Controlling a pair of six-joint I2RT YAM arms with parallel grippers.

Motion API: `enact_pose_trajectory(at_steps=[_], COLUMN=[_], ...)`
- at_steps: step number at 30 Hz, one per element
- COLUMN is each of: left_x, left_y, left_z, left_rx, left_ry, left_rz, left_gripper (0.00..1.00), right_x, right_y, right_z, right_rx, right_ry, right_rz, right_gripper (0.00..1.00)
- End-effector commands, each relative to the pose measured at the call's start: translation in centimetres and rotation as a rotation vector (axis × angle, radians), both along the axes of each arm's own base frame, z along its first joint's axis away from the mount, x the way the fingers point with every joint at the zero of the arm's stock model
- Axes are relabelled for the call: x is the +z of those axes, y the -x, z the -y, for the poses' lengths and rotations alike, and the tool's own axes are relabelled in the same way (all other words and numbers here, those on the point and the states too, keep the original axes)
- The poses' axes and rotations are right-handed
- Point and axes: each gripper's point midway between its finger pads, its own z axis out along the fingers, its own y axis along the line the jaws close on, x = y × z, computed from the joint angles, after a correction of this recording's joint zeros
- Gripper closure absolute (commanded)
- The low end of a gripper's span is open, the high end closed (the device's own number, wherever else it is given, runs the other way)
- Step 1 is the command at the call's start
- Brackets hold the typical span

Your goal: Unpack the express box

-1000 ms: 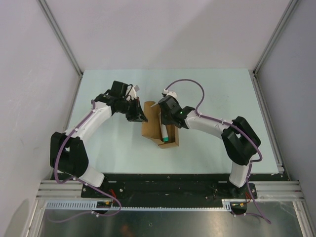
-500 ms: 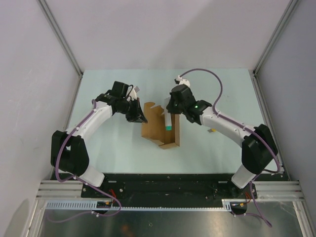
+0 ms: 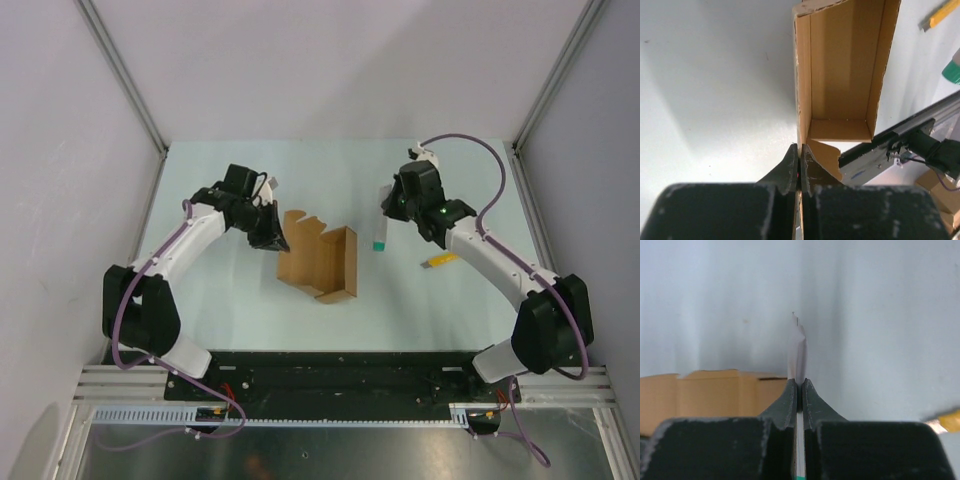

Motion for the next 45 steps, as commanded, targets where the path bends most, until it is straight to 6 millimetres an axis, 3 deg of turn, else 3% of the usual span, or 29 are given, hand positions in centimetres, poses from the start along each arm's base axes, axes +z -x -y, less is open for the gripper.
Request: enact_pose_trajectory(at_steps=[1, 3, 9, 14, 16, 19, 21, 23, 29, 32, 35, 42, 43, 45], left_x=[2.2, 2.4, 3.5, 3.9, 4.5, 3.6, 3.3, 3.2, 4.7, 5.6, 6.9, 10.8, 11.4, 12.7], left_y=[-1.3, -1.4, -2.7, -5.5, -6.3, -6.8, -6.9, -6.9, -7.2, -7.3, -7.4, -7.5, -7.4, -7.1], left_z=[-2.1, -2.8, -3.9, -4.1, -3.6, -3.3, -3.3, -3.3, -3.4, -3.3, -3.0, -3.0, -2.9, -3.1], left_rx=[0.001, 0.006, 0.058, 0.1, 0.098, 0.093, 0.089, 0.082, 0.079, 0.08, 0.079, 0.086, 0.083, 0.093], left_ry=[-0.065, -0.09, -0.109, -0.147, -0.125, -0.121, -0.128, -0.13, -0.129, -0.115, -0.096, -0.061, -0.053, -0.043], left_rz=[0.081, 0.082, 0.102, 0.126, 0.134, 0.106, 0.101, 0.104, 0.154, 0.175, 0.206, 0.306, 0.32, 0.351], left_gripper=[0.98, 0.98, 0.96, 0.96, 0.96, 0.93, 0.84, 0.73, 0.56, 0.47, 0.36, 0.11, 0.01, 0.0], right_x=[-4.1, -6.6, -10.8, -14.6, -15.4, -16.4, -16.7, -16.5, -15.8, -14.4, -12.6, -7.8, -7.4, -5.8], right_y=[1.5, 2.2, 3.1, 3.7, 3.8, 3.7, 3.3, 2.8, 2.4, 2.1, 1.9, 1.7, 1.8, 1.9], right_z=[3.2, 3.8, 3.2, 2.8, 2.7, 2.5, 2.5, 2.3, 2.1, 2.0, 2.1, 2.8, 3.2, 3.7], right_rx=[-0.039, -0.033, 0.005, 0.007, -0.004, -0.004, -0.009, -0.01, -0.01, -0.012, -0.01, -0.034, -0.052, -0.072], right_ry=[0.088, 0.102, 0.1, 0.107, 0.103, 0.101, 0.101, 0.099, 0.08, 0.067, 0.056, 0.033, 0.042, 0.031], right_rz=[-0.096, -0.168, -0.277, -0.397, -0.428, -0.444, -0.437, -0.414, -0.389, -0.356, -0.309, -0.195, -0.19, -0.156], right_gripper=[1.0, 1.0, 1.0, 1.0, 1.0, 1.0, 0.98, 0.92, 0.69, 0.51, 0.4, 0.2, 0.18, 0.14])
